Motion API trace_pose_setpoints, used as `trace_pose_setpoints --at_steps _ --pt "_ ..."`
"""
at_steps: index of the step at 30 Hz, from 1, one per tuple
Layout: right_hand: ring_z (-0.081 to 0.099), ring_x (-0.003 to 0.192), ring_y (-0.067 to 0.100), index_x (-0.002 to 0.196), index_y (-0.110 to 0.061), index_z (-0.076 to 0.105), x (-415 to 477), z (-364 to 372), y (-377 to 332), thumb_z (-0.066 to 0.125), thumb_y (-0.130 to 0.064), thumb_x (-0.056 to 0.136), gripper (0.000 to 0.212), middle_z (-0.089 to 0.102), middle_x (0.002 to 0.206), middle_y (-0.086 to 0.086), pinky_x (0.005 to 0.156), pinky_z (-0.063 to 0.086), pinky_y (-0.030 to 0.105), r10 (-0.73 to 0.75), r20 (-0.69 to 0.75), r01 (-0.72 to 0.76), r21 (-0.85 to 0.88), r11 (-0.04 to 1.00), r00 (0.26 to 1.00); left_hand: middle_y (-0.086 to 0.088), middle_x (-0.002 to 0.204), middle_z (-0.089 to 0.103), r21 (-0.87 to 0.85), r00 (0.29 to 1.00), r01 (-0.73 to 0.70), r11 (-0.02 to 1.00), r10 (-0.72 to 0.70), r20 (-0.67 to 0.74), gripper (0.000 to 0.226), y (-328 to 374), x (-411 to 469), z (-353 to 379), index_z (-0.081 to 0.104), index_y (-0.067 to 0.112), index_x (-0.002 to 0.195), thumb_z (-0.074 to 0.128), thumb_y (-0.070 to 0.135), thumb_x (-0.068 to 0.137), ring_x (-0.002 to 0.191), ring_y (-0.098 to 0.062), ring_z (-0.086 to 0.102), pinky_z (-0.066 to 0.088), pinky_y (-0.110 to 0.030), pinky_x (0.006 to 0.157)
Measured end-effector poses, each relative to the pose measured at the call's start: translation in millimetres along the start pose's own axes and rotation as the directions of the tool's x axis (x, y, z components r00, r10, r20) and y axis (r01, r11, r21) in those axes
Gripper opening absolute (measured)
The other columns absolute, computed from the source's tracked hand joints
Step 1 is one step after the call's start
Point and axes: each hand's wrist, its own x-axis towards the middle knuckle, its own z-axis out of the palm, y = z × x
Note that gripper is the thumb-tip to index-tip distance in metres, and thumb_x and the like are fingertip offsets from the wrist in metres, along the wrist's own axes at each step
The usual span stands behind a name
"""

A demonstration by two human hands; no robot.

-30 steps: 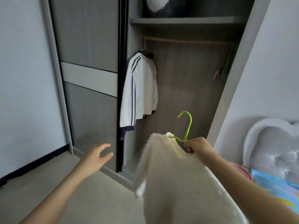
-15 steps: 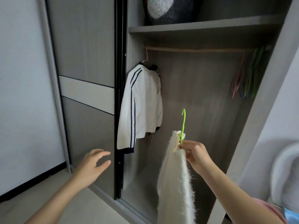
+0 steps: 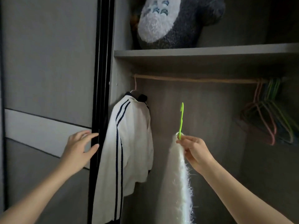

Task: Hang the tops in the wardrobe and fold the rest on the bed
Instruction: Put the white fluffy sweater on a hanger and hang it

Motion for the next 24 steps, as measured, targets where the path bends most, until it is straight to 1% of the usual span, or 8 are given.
trace_pose_setpoints --at_steps 2,5,8,12,14,16,20,24 --pt "0.037 0.049 0.013 0.086 0.005 0.058 32 12 6 0.056 0.008 0.081 0.006 0.041 0.066 0.008 0.043 0.031 0.02 0.0 -0.044 0.0 -0.006 1.0 0.999 -0.023 0.131 0.049 0.047 0.997 -0.051 0.998 0.054 -0.061 0.04 -8 47 7 0.06 0.006 0.124 0.068 0.009 0.084 0.12 -0.045 0.038 0.031 -0.051 0.101" --pt "0.038 0.056 0.019 0.086 0.005 0.061 66 18 9 0.07 -0.008 0.058 0.033 0.042 0.071 0.013 0.051 0.031 0.023 0.018 -0.083 -0.023 -0.069 0.997 0.996 -0.027 0.136 0.043 0.119 0.975 -0.106 0.987 0.127 -0.184 0.047 -22 107 19 0.055 0.008 0.129 0.061 0.025 0.086 0.12 -0.05 0.035 0.035 -0.061 0.096" --pt "0.04 0.047 0.017 0.085 0.005 0.06 97 23 6 0.065 -0.004 0.062 0.025 0.042 0.06 0.012 0.045 0.033 0.02 0.012 -0.093 -0.025 -0.14 0.99 0.996 -0.028 0.143 0.034 0.173 0.956 -0.11 0.979 0.151 -0.251 0.059 -30 154 36 0.048 0.012 0.136 0.055 0.032 0.081 0.126 -0.044 0.026 0.031 -0.064 0.097" --pt "0.047 0.051 0.022 0.082 0.004 0.06 145 44 -7 0.064 -0.005 0.06 0.024 0.048 0.064 0.018 0.05 0.037 0.024 -0.025 -0.111 0.011 -0.131 0.991 0.994 -0.028 0.148 0.023 0.223 0.929 -0.077 0.972 0.151 -0.337 0.069 -32 210 57 0.039 0.01 0.141 0.071 0.019 0.08 0.134 -0.045 0.017 0.023 -0.066 0.1" --pt "0.051 0.041 0.019 0.07 0.004 0.059 169 58 -17 0.063 0.002 0.072 0.005 0.054 0.052 0.014 0.043 0.042 0.019 -0.058 -0.109 0.043 -0.138 0.99 0.992 -0.029 0.15 0.02 0.231 0.938 -0.024 0.973 0.102 -0.331 0.075 -32 228 66 0.035 0.01 0.143 0.072 0.023 0.079 0.135 -0.048 0.016 0.021 -0.066 0.101" --pt "0.048 0.036 0.013 0.068 -0.001 0.061 198 70 -27 0.057 0.005 0.083 0.017 0.053 0.045 0.005 0.04 0.039 0.018 -0.101 -0.106 0.081 -0.178 0.981 0.989 -0.031 0.149 0.017 0.257 0.949 -0.003 0.966 0.083 -0.303 0.085 -38 239 79 0.034 0.008 0.143 0.078 0.026 0.073 0.131 -0.053 0.021 0.024 -0.067 0.098" --pt "0.046 0.037 0.006 0.077 -0.005 0.063 261 97 -50 0.059 -0.011 0.087 0.012 0.051 0.051 0.002 0.036 0.034 0.014 -0.246 -0.15 0.183 -0.344 0.921 0.958 -0.037 0.145 0.02 0.394 0.931 -0.037 0.918 0.175 -0.319 0.096 -56 246 100 0.033 0.006 0.14 0.085 0.02 0.061 0.119 -0.057 0.034 0.038 -0.067 0.085" --pt "0.043 0.043 0.016 0.07 -0.007 0.05 315 122 -65 0.057 -0.015 0.088 0.021 0.043 0.06 0.008 0.035 0.03 0.018 -0.317 -0.163 0.235 -0.39 0.891 0.934 -0.035 0.144 0.024 0.421 0.88 -0.031 0.907 0.224 -0.418 0.09 -62 249 104 0.034 0.008 0.14 0.08 0.015 0.063 0.118 -0.053 0.036 0.043 -0.063 0.082"
